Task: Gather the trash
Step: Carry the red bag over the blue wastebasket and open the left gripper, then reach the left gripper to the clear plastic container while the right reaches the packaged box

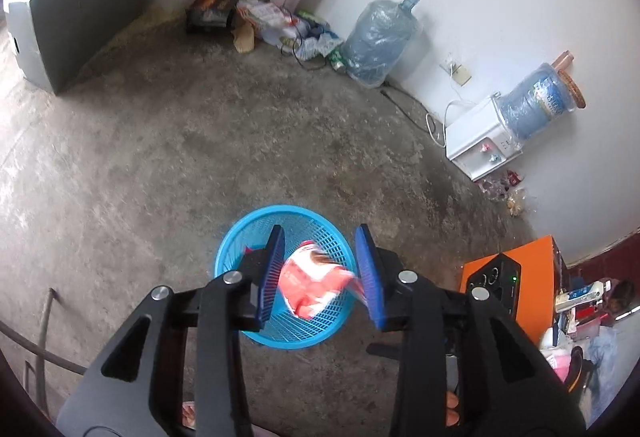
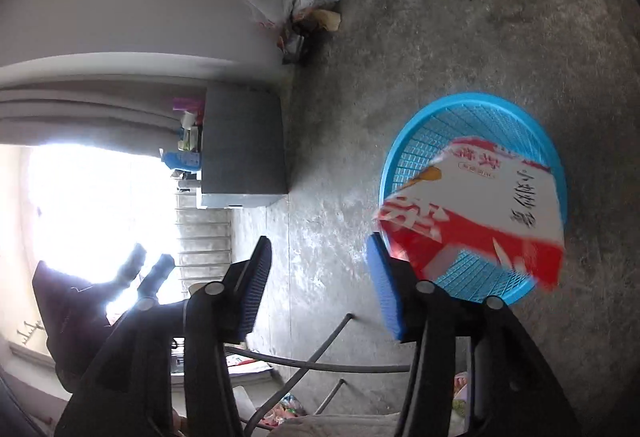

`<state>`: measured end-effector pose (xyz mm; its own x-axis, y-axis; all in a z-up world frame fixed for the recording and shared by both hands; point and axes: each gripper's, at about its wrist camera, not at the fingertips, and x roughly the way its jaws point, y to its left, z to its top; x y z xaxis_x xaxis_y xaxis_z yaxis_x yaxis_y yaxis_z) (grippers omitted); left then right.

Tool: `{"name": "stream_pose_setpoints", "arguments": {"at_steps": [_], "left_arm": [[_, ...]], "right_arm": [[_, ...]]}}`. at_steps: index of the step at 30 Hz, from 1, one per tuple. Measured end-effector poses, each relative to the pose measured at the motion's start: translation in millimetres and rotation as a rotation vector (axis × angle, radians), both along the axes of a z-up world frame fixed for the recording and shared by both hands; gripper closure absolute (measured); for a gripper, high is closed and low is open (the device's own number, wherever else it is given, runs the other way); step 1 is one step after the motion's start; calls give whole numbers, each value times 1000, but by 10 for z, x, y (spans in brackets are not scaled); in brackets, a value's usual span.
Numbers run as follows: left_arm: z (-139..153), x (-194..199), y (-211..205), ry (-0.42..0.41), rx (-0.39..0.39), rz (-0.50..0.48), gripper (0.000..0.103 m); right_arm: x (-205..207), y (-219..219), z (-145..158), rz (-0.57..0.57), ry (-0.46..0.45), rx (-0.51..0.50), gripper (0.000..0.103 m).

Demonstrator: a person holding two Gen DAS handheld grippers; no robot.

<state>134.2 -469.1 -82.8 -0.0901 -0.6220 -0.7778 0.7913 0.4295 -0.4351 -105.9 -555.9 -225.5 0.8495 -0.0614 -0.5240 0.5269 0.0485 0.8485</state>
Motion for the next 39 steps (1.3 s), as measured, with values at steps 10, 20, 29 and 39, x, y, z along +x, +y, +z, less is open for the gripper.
{"name": "stream_pose_setpoints", "arguments": {"at_steps": [10, 20, 29, 39], "left_arm": [[798, -34, 793, -137, -126, 56, 47], [1510, -125, 2175, -348, -217, 175, 29], [1888, -66, 3637, -473, -168, 385, 20], [2177, 194, 5314, -611, -68, 767, 19]], "right_arm": [[-34, -27, 247, 18, -18, -56, 49], [333, 590, 1170, 156, 272, -417, 27], [773, 1636, 2320, 251, 451, -945, 6], [1314, 2927, 3072, 568, 147, -1238, 6]]}}
